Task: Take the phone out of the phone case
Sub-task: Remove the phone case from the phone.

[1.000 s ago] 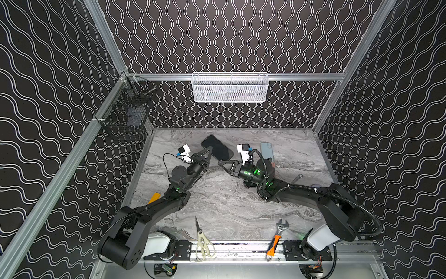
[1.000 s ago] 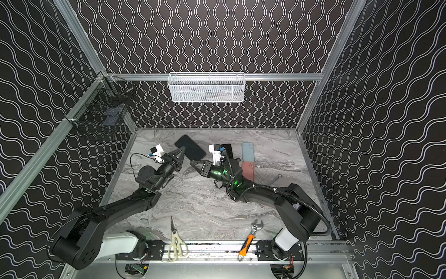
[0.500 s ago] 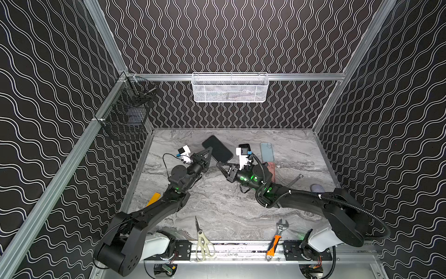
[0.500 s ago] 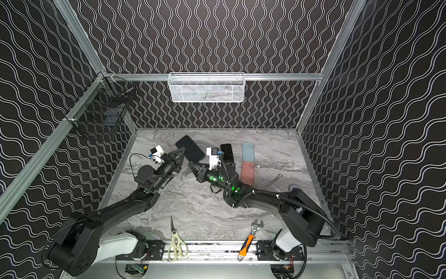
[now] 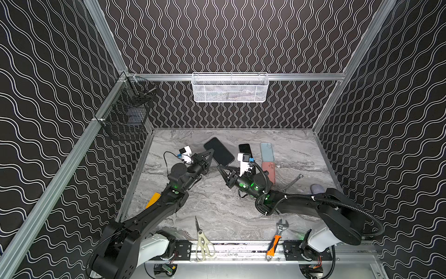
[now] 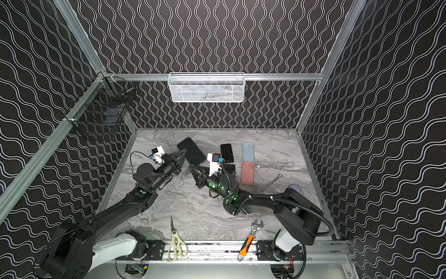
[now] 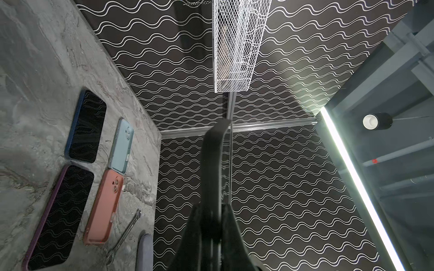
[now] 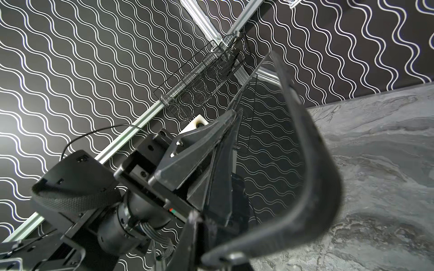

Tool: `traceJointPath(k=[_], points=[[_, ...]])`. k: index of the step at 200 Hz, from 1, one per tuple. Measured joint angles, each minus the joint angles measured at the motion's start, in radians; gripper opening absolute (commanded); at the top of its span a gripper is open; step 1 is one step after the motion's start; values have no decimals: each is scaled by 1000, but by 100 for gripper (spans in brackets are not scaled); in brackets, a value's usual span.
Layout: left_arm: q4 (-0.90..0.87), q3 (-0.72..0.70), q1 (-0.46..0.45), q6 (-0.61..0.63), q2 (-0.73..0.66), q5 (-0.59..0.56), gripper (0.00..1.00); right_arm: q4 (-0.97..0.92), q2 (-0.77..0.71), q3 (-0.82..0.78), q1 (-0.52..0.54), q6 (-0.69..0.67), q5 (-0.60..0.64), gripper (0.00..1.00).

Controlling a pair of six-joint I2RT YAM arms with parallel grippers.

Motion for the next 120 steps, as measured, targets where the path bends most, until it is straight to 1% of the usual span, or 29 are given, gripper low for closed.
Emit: traceJointPath(k=[120], points=[[-129,40,-4,-6,-18,-14,0,93,59,-16,10,-82,45,18]])
